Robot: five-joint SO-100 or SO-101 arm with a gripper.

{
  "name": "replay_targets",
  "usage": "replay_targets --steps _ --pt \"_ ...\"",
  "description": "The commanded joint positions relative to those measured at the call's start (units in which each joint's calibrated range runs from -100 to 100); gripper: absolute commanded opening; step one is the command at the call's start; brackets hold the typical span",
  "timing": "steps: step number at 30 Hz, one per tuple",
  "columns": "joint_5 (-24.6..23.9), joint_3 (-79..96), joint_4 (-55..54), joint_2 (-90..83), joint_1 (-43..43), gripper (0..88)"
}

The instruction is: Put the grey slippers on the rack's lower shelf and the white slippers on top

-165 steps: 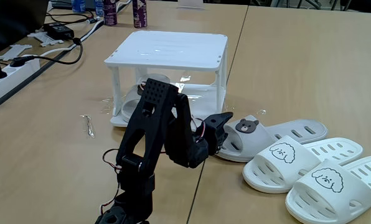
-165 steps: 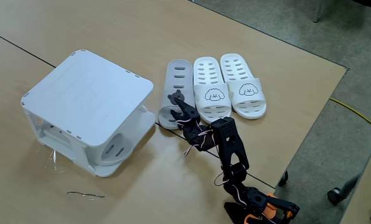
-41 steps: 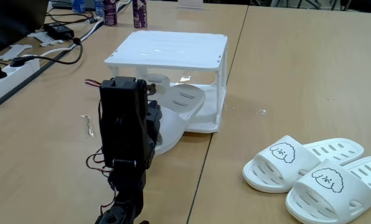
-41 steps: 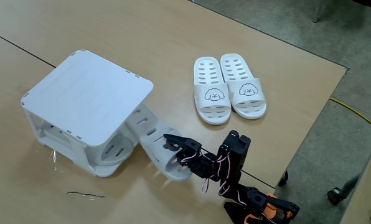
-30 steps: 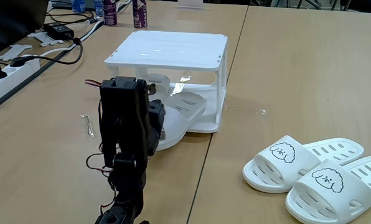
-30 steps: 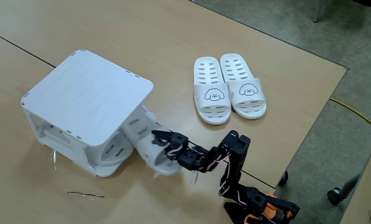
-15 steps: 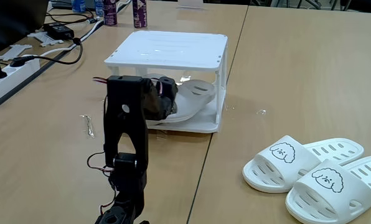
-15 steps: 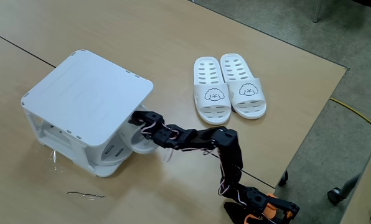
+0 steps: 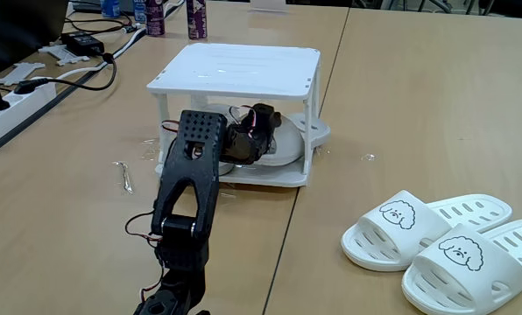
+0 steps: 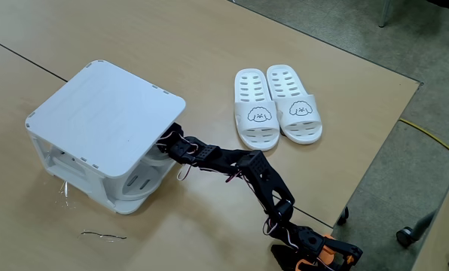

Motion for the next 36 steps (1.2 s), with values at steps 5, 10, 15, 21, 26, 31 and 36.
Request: replay_targets --steps 5,10,15,21,26,31,36 --pt "0.4 -4.7 -0.3 -2.2 0.1 11.3" --pt "0.4 1.9 -0.4 -7.9 1.0 35.4" --pt "0.4 22.3 -0.8 -22.4 3.8 35.4" --pt "0.4 40.2 -0.9 -36.5 5.8 35.4" --pt "0.4 53.7 -0.9 -49.9 6.0 35.4" --pt "0.4 74.1 -1.1 -71.5 8.2 9.1" --pt "0.4 92.9 -15.1 -85.4 5.5 0.8"
